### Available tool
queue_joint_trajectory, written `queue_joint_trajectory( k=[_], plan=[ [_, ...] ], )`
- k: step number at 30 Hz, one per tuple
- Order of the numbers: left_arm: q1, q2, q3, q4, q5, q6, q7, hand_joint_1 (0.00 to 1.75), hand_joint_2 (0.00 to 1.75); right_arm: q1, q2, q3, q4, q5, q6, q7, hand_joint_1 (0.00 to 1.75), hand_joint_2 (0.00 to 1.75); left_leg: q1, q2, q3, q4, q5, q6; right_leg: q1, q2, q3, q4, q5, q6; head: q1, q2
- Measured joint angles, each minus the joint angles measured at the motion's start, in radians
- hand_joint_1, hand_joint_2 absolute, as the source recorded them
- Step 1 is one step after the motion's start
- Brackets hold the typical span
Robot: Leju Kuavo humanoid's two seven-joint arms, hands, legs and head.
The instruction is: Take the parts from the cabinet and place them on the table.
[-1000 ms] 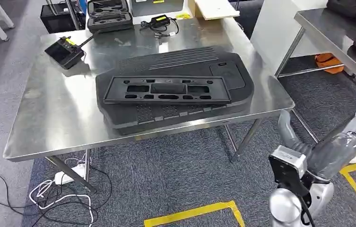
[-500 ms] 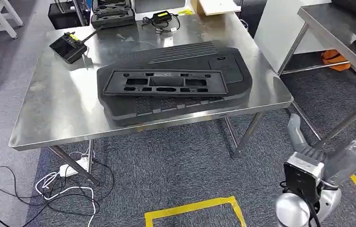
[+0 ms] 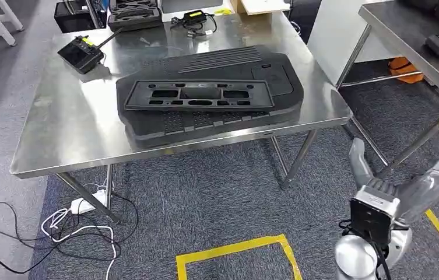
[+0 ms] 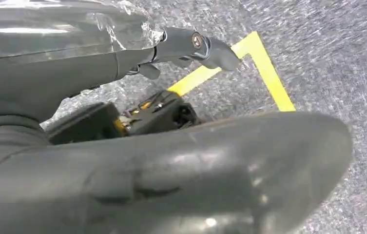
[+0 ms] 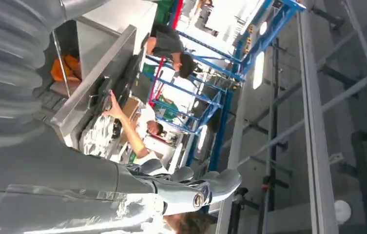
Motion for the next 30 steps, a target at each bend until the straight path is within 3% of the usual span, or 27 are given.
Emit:
queue_joint_trajectory(
  k=[1,2,3,4,5,6,7,9,10,11,12,14,15,16,18,20,21,22,23,25,26,29,30],
  plan=[
    [-0.001,0.000,0.000,0.000,0.001,0.001,0.000,0.00,0.00,0.003,0.000,0.000,0.000,-0.006,0.000,-0.001,0.00,1.75,0.004,0.006,0.000,-0.004,0.009,0.002,-0.005,0.003,-0.006,0.017,-0.024,0.003,-0.003,0.000],
    [-0.003,0.000,0.000,0.000,0.002,0.003,0.000,0.00,0.00,0.004,0.000,0.000,0.000,-0.009,0.000,-0.004,0.00,1.75,0.005,0.006,-0.008,-0.005,0.014,0.010,-0.006,0.003,-0.024,0.059,-0.066,0.008,0.006,0.000],
    [-0.004,0.000,0.000,0.000,0.002,0.003,0.000,0.00,0.00,0.005,0.000,0.000,0.000,-0.012,0.000,-0.008,0.00,1.75,0.004,0.006,-0.016,-0.004,0.019,0.012,-0.009,0.003,-0.056,0.142,-0.120,0.014,0.013,0.000],
    [-0.003,0.000,0.000,-0.001,0.002,0.005,0.000,0.00,0.00,0.008,0.001,0.000,0.001,-0.016,0.000,-0.011,0.00,1.75,0.004,0.007,-0.024,-0.003,0.022,0.012,-0.011,0.003,-0.082,0.214,-0.157,0.018,0.014,0.000],
    [-0.002,0.000,0.000,-0.002,0.002,0.006,0.000,0.00,0.00,0.010,0.001,-0.002,0.002,-0.019,0.000,-0.015,0.00,1.75,0.004,0.007,-0.032,0.000,0.026,0.011,-0.013,0.003,-0.103,0.276,-0.182,0.023,0.016,0.000],
    [0.000,0.000,0.000,-0.002,0.002,0.006,0.000,0.00,0.00,0.011,0.001,-0.004,0.003,-0.022,0.000,-0.020,0.00,1.75,0.005,0.007,-0.039,0.004,0.029,0.009,-0.016,0.003,-0.104,0.299,-0.183,0.027,0.020,0.000],
    [0.003,0.000,0.000,-0.002,0.002,0.006,-0.002,0.00,0.00,0.011,0.001,-0.007,0.004,-0.022,0.000,-0.022,0.00,1.75,0.006,0.007,-0.047,0.008,0.031,0.007,-0.020,0.003,-0.080,0.270,-0.160,0.031,0.023,0.000],
    [0.004,0.000,0.000,-0.002,0.001,0.003,-0.008,0.00,0.00,0.011,0.002,-0.008,0.004,-0.022,0.000,-0.024,0.00,1.75,0.012,0.007,-0.059,0.024,0.031,0.004,-0.027,0.002,0.023,0.099,-0.082,0.034,0.029,0.000],
    [0.004,0.000,0.000,-0.002,0.001,0.001,-0.010,0.00,0.00,0.011,0.002,-0.008,0.004,-0.022,0.000,-0.026,0.00,1.75,0.013,0.006,-0.064,0.033,0.030,-0.002,-0.030,0.003,0.064,0.019,-0.063,0.036,0.034,0.000],
    [0.003,0.000,0.000,-0.002,0.001,-0.001,-0.010,0.00,0.00,0.011,0.002,-0.008,0.004,-0.022,0.000,-0.026,0.00,1.75,0.007,0.005,-0.073,0.042,0.030,-0.011,-0.021,0.005,0.068,-0.002,-0.080,0.033,0.044,0.000],
    [0.003,0.000,0.000,-0.003,0.001,-0.002,-0.011,0.00,0.00,0.012,0.004,-0.009,0.005,-0.022,0.000,-0.025,0.00,1.75,0.007,0.003,-0.078,0.046,0.033,-0.017,-0.022,0.008,0.063,0.000,-0.074,0.019,0.047,0.000],
    [0.005,0.000,0.000,-0.004,0.001,-0.005,-0.011,0.00,0.00,0.017,0.004,-0.010,0.005,-0.021,0.000,-0.024,0.00,1.75,0.008,0.004,-0.079,0.041,0.043,-0.032,-0.017,0.009,0.056,0.006,-0.068,0.010,0.036,0.000],
    [0.005,0.000,0.000,-0.004,0.001,-0.005,-0.011,0.00,0.00,0.017,0.005,-0.010,0.005,-0.021,0.000,-0.021,0.00,1.75,0.009,0.003,-0.080,0.043,0.045,-0.036,-0.018,0.009,0.054,0.000,-0.061,0.000,0.035,0.000],
    [0.005,0.000,0.000,-0.004,0.001,-0.005,-0.011,0.00,0.00,0.016,0.006,-0.010,0.005,-0.021,0.000,-0.021,0.00,1.75,0.012,0.001,-0.083,0.058,0.027,-0.039,-0.024,0.005,0.052,-0.004,-0.054,-0.011,0.035,0.000],
    [0.005,0.000,0.000,-0.004,0.001,-0.005,-0.011,0.00,0.00,0.017,0.009,-0.011,0.005,-0.021,0.001,-0.020,0.00,1.75,0.013,-0.001,-0.123,0.162,-0.062,-0.049,-0.023,0.003,0.038,-0.004,-0.045,-0.025,0.016,0.000],
    [0.007,0.000,0.000,-0.004,0.001,-0.008,-0.011,0.00,0.00,0.017,0.010,-0.011,0.005,-0.020,0.001,-0.020,0.00,1.75,0.014,-0.001,-0.175,0.314,-0.138,-0.056,-0.019,0.001,0.023,-0.002,-0.035,-0.028,0.008,0.000],
    [0.008,0.000,0.000,-0.004,0.001,-0.008,-0.011,0.00,0.00,0.017,0.011,-0.011,0.005,-0.020,0.001,-0.020,0.00,1.75,0.014,0.000,-0.180,0.346,-0.145,-0.056,-0.018,0.001,0.016,-0.001,-0.031,-0.028,0.005,0.000],
    [0.008,0.000,0.000,-0.004,0.001,-0.008,-0.011,0.00,0.00,0.017,0.011,-0.011,0.005,-0.020,0.001,-0.021,0.00,1.75,0.014,0.000,-0.162,0.329,-0.131,-0.054,-0.017,0.001,0.011,0.001,-0.027,-0.028,0.003,0.000],
    [0.008,0.000,0.000,-0.004,0.002,-0.008,-0.011,0.00,0.00,0.017,0.011,-0.011,0.005,-0.020,0.001,-0.021,0.00,1.75,0.013,-0.001,-0.120,0.269,-0.099,-0.049,-0.016,0.002,0.007,0.002,-0.024,-0.026,0.002,0.000],
    [0.006,0.000,0.000,-0.004,0.002,-0.008,-0.011,0.00,0.00,0.017,0.011,-0.011,0.005,-0.020,0.001,-0.022,0.00,1.75,0.010,-0.001,-0.002,0.071,-0.021,-0.033,-0.016,0.003,0.005,0.004,-0.020,-0.020,-0.001,0.000],
    [0.004,0.001,0.000,-0.004,0.002,-0.008,-0.011,0.00,0.00,0.017,0.012,-0.011,0.005,-0.019,0.001,-0.022,0.00,1.75,0.006,-0.002,0.017,0.025,-0.034,-0.026,-0.014,0.002,0.002,0.005,-0.016,-0.015,-0.002,0.000],
    [0.006,0.001,0.000,-0.005,0.003,-0.008,-0.010,0.00,0.00,0.015,0.013,-0.011,0.005,-0.019,0.001,-0.022,0.00,1.75,0.000,-0.003,0.006,0.020,-0.024,-0.020,-0.016,0.000,-0.004,0.005,-0.005,0.002,-0.002,0.000],
    [0.007,0.001,0.000,-0.005,0.006,-0.008,-0.010,0.00,0.00,0.015,0.013,-0.011,0.005,-0.016,0.001,-0.022,0.00,1.75,0.000,-0.003,0.004,0.016,-0.017,-0.013,-0.015,0.001,-0.003,0.002,0.001,0.008,-0.002,0.000]
  ],
)
